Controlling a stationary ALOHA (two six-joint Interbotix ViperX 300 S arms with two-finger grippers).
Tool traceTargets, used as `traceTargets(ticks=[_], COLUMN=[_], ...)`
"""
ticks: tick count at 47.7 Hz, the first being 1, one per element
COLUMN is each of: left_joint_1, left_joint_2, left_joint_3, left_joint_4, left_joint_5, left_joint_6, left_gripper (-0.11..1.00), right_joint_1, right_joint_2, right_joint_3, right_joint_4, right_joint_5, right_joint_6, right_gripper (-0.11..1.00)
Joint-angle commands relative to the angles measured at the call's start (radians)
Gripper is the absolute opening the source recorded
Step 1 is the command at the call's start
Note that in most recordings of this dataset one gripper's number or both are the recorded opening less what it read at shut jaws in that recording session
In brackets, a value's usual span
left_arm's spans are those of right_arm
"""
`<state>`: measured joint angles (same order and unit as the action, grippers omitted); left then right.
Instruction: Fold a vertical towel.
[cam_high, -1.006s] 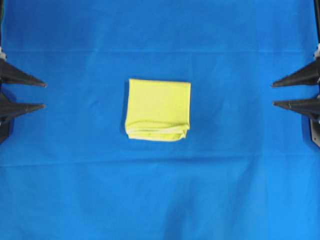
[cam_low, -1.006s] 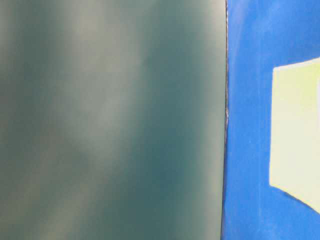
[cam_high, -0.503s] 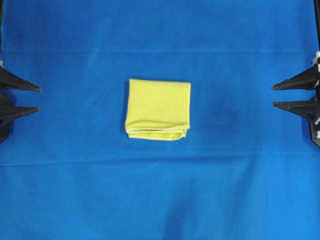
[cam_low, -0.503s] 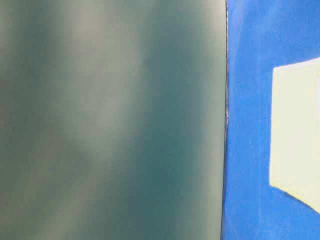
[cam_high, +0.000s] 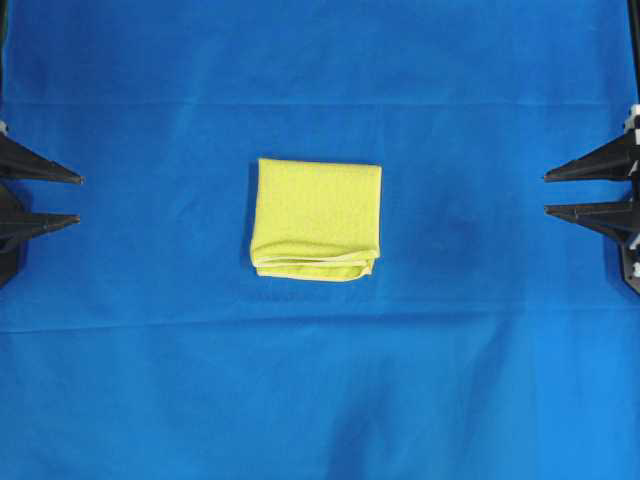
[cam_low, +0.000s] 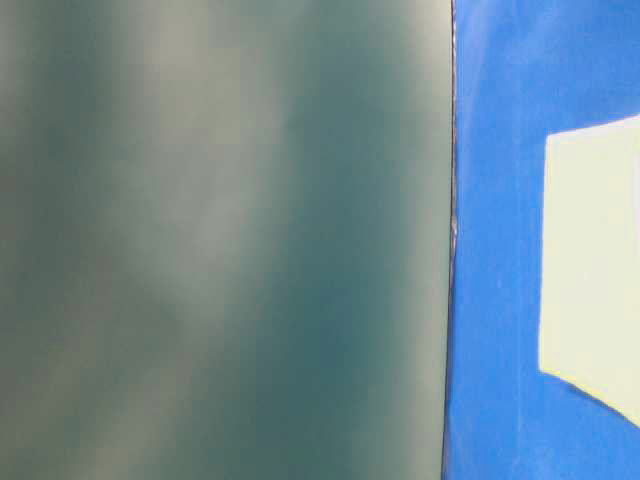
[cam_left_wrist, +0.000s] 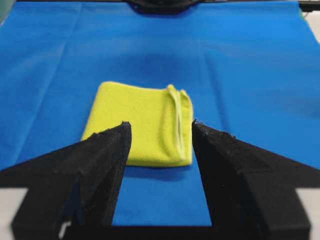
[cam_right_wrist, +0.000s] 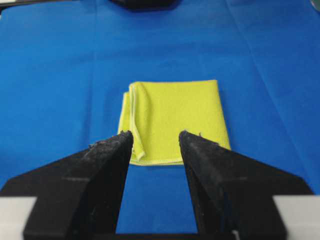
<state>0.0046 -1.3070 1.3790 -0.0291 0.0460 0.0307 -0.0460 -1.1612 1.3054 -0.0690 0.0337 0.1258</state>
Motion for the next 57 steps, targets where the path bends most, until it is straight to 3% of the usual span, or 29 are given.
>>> traceTargets(ticks=[1,57], left_joint_1=[0.005,0.005], left_joint_2=[0.008,0.008], left_joint_3=[-0.015,-0.014], left_joint_4=[-0.002,-0.002], left_joint_5=[-0.005,-0.003], left_joint_6=[-0.002,-0.002], left_gripper=[0.49,0.49], right_joint_1=[-0.002,-0.002], right_joint_2=[0.006,0.003], right_joint_3=[-0.018,-0.017], right_joint_4=[0.002,0.002], right_joint_5=[-0.003,0.02], right_joint_6=[0.002,0.002], right_gripper=[0.5,0.5])
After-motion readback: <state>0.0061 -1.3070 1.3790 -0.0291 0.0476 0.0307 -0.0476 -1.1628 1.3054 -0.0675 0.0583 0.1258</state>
